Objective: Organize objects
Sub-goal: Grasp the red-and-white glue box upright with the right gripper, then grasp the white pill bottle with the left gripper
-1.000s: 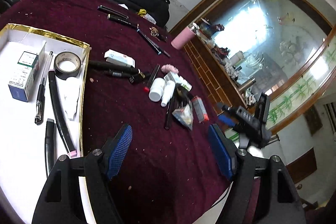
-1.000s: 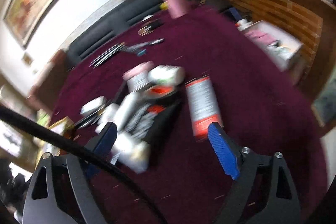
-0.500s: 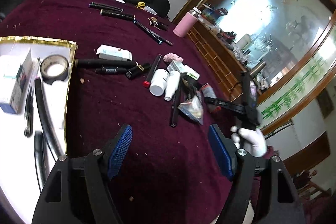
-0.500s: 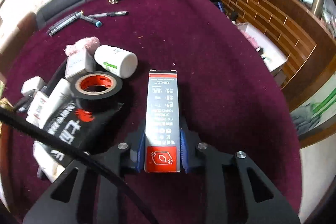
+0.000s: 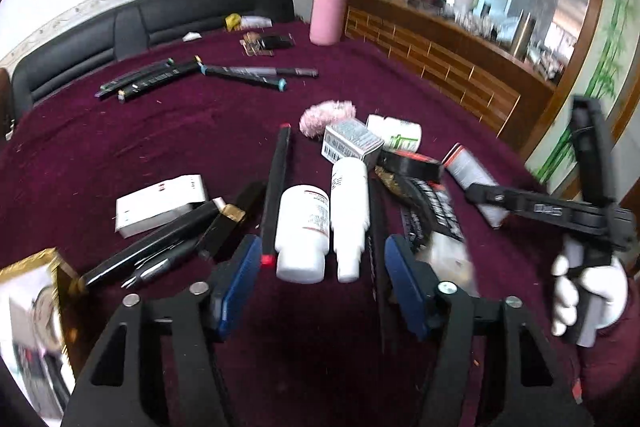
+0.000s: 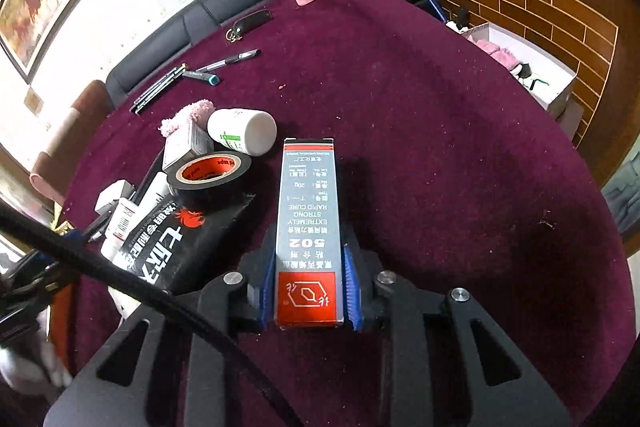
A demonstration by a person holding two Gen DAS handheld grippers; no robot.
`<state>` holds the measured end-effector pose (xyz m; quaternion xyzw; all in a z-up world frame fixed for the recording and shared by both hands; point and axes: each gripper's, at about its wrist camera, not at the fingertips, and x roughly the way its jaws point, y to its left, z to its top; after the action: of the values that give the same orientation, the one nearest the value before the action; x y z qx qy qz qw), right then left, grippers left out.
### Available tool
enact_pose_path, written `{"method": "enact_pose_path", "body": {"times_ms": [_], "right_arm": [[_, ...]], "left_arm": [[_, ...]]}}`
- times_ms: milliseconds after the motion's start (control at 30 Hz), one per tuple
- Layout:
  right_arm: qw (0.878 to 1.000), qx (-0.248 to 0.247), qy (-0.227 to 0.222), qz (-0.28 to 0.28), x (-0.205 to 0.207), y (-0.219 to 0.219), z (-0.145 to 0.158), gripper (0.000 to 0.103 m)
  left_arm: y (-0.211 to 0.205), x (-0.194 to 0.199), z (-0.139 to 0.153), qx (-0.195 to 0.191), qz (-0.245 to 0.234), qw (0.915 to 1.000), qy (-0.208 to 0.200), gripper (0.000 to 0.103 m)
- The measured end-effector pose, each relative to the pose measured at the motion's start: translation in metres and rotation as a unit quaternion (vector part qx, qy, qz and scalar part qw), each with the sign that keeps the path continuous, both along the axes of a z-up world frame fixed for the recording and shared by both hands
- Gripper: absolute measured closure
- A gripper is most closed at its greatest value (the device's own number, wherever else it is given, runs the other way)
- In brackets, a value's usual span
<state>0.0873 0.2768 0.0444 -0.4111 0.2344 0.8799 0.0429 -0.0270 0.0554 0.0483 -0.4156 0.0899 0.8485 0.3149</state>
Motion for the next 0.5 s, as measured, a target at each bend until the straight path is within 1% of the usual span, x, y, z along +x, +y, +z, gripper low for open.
{"method": "enact_pose_path", "body": {"times_ms": [67,133,167,267,333,500], "right_arm": [[1.000,-0.002,0.001,0.001,-0.001,0.000,0.000,0.076],[1.000,-0.011,0.004,0.004,-0.001,0.000,0.000,0.074],[1.000,-0.014,0.005,0.006,-0.001,0.001,0.000,0.071],[1.000,-0.019,0.006,0.008,-0.001,0.001,0.000,0.070],[1.000,-0.017,0.006,0.009,0.000,0.000,-0.001,0.070],[1.000,-0.003,0.006,0.010,0.001,-0.004,0.000,0.068]], "left_arm": [[0.009,-0.009,-0.008,-0.019,-0.003,0.9998,-0.010,0.055],[0.015,-0.013,-0.013,-0.034,-0.009,0.9993,-0.013,0.061],[0.017,-0.015,-0.015,-0.041,-0.011,0.9990,-0.012,0.062],[0.023,-0.020,-0.015,-0.046,-0.019,0.9987,-0.012,0.062],[0.027,-0.024,-0.015,-0.047,-0.024,0.9984,-0.019,0.062],[0.038,-0.028,-0.014,-0.061,-0.037,0.9972,-0.021,0.061]]}}
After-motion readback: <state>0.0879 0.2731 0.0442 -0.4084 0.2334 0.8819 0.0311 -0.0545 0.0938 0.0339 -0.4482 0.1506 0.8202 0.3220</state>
